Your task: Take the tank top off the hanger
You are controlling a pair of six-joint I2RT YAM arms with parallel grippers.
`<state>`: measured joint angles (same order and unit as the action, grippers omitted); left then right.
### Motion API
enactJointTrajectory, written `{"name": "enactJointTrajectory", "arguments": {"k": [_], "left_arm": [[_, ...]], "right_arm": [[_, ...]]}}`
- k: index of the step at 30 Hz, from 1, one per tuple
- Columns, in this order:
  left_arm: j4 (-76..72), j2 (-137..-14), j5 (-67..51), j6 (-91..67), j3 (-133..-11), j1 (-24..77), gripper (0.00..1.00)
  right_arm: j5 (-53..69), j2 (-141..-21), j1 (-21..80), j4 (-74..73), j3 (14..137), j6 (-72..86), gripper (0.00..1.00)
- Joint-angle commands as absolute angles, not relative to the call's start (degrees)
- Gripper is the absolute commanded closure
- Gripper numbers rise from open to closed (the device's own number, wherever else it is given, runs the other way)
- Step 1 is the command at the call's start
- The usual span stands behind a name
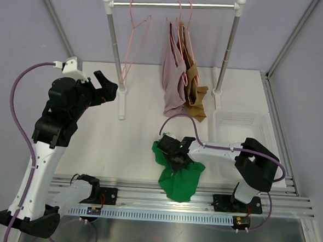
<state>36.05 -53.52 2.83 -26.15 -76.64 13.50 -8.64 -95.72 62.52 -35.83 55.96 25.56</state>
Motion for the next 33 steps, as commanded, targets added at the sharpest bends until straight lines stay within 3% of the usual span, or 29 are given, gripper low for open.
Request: {"name": "enactJointTrajectory", "arguments": {"k": [1, 3, 13, 21, 28, 33], "left_arm": [[39.88, -50.55, 3.6, -22.95, -75.41, 14.06, 0.01], [41.48, -49.14, 4.39, -20.41, -74.54, 14.06, 0.01], [37.62, -39.9, 11.95, -14.07, -56.62, 14.06, 0.01], [37.71, -42.01, 9.41, -13.62, -55.99, 14.15, 0.01], [37.35, -40.69, 8.79, -13.54, -55.64, 14.06, 0.01], [37.0, -40.34, 7.74, -13.54, -55.63, 14.06, 0.01]], "right_arm": [[-8.17, -96.86, 63.02, -32.78, 57.12, 26.37, 0.68], [-8.87, -95.28, 63.1, -33.04, 57.65, 25.49, 1.0], [-21.34, -84.73, 61.17, -46.74, 72.41, 19.52, 1.0], [-34.35, -78.67, 58.54, -61.78, 88.85, 18.98, 1.0], [-42.0, -73.92, 43.79, -69.17, 91.24, 20.13, 1.0], [-39.92, -70.93, 29.99, -64.09, 86.32, 18.46, 1.0]]}}
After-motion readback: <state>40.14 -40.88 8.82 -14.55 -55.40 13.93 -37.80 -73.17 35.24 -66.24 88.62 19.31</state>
